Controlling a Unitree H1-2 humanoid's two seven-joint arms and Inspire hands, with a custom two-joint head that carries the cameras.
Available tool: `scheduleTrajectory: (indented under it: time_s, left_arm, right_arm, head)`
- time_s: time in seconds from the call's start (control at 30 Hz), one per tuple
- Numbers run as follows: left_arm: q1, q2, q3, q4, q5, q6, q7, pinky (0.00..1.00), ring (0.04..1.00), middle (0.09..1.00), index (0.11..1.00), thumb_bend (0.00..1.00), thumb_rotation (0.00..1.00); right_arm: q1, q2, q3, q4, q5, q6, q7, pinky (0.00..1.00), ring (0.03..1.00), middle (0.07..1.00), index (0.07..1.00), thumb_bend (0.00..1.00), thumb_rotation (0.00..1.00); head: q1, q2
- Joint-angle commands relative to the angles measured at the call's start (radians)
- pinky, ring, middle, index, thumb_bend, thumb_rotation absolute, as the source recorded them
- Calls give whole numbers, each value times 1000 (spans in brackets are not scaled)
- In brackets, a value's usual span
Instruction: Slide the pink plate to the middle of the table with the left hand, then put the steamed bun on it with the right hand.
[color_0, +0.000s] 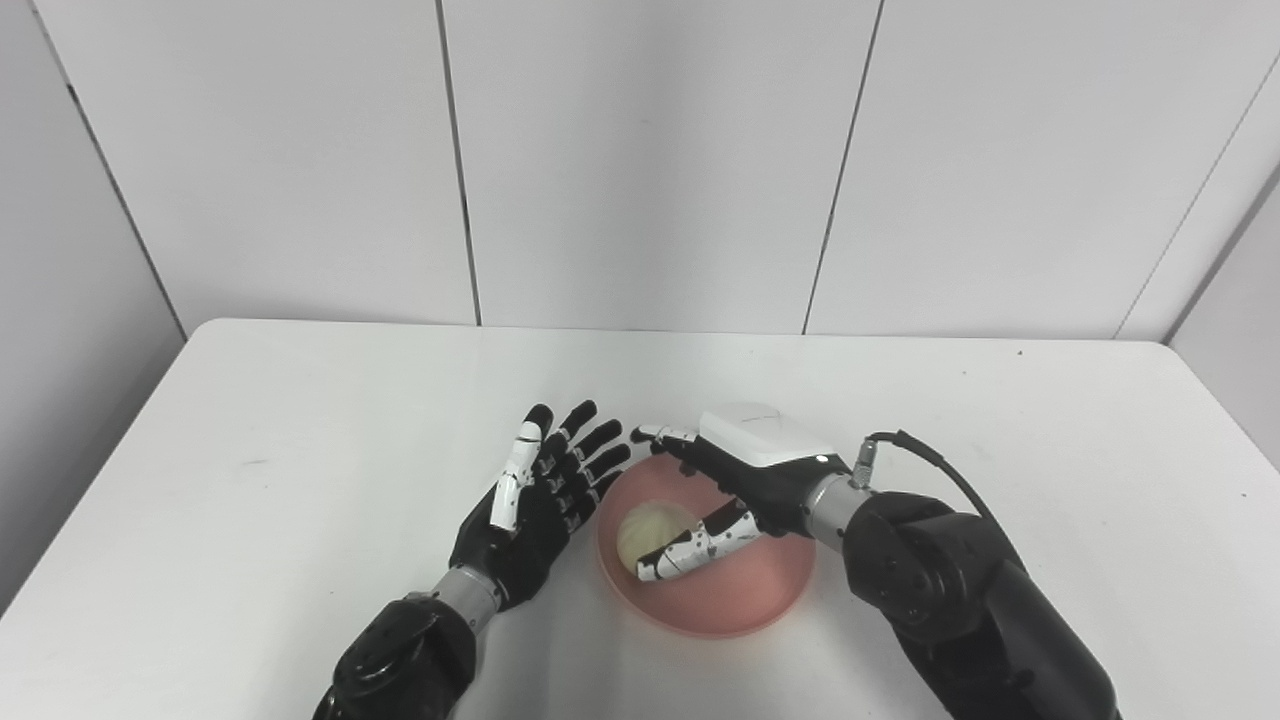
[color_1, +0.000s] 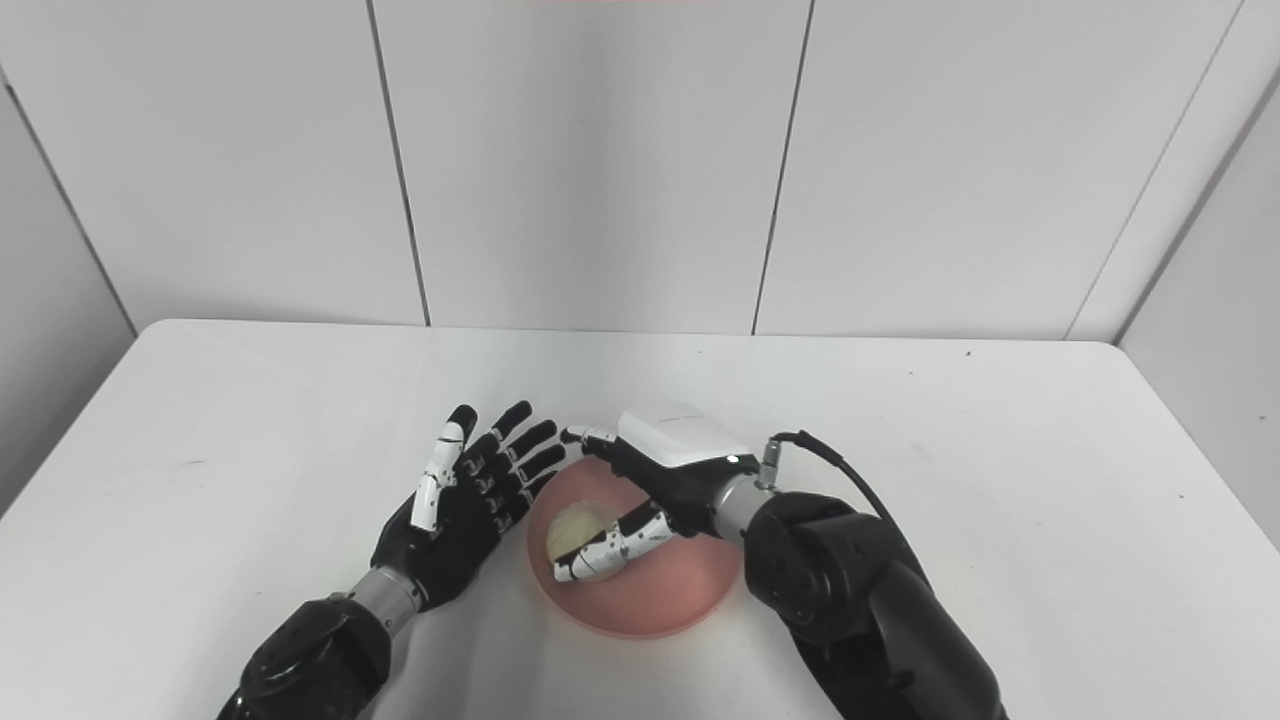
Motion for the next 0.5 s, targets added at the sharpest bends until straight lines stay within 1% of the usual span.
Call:
scheduleTrajectory:
  time_s: [0.0,0.07,0.13,0.17,0.2,0.23,0.27,0.3,0.33,0.37,0.4,0.47]
  left_arm:
    - [41,6,-4,24,26,84,28,946,927,938,950,567,992]
    - [41,7,-4,25,27,83,28,947,925,936,948,568,993]
    - [41,8,-4,27,27,79,26,946,925,934,952,568,990]
    - [41,9,-3,29,26,79,24,947,926,935,954,569,988]
    - [41,10,-3,32,26,78,23,961,933,942,967,572,990]
    - [41,11,-2,34,24,77,21,968,937,945,974,574,994]
    - [40,12,0,36,22,77,19,973,941,951,982,573,993]
    - [40,13,1,39,22,74,19,971,941,952,982,573,991]
    - [39,14,1,43,23,67,16,971,941,952,982,573,991]
    - [39,18,1,48,25,58,13,971,943,956,986,570,996]
    - [41,20,0,45,32,49,15,973,945,959,989,569,999]
    - [44,22,-1,42,40,40,17,977,947,958,990,569,1000]
  right_arm:
    - [-57,-6,-29,-54,-18,22,26,580,773,880,928,952,676]
    - [-60,-5,-42,-71,-23,26,48,551,750,875,934,969,681]
    - [-59,0,-61,-89,-33,28,66,577,751,866,933,968,672]
    - [-55,3,-74,-97,-31,28,60,590,755,863,931,963,667]
    - [-46,5,-90,-102,-23,24,42,612,774,869,931,918,695]
    - [-35,6,-108,-102,-10,18,17,612,771,860,918,905,685]
    - [-21,8,-132,-99,14,2,-14,585,754,846,914,854,728]
    - [-4,8,-158,-93,38,-17,-50,575,741,828,906,830,770]
    - [16,11,-186,-86,60,-30,-87,575,740,826,905,827,779]
    - [33,17,-207,-77,78,-38,-121,591,746,824,904,809,817]
    - [56,29,-240,-58,111,-51,-170,604,751,824,905,790,853]
    - [79,43,-271,-34,152,-69,-228,610,753,825,905,762,910]
  head:
    - [-1,-2]
    - [-1,-2]
    - [-8,-7]
    - [-12,-11]
    - [-14,-14]
    - [-17,-18]
    - [-17,-20]
    - [-19,-24]
    - [-21,-29]
    - [-23,-38]
    - [-24,-40]
    - [-24,-43]
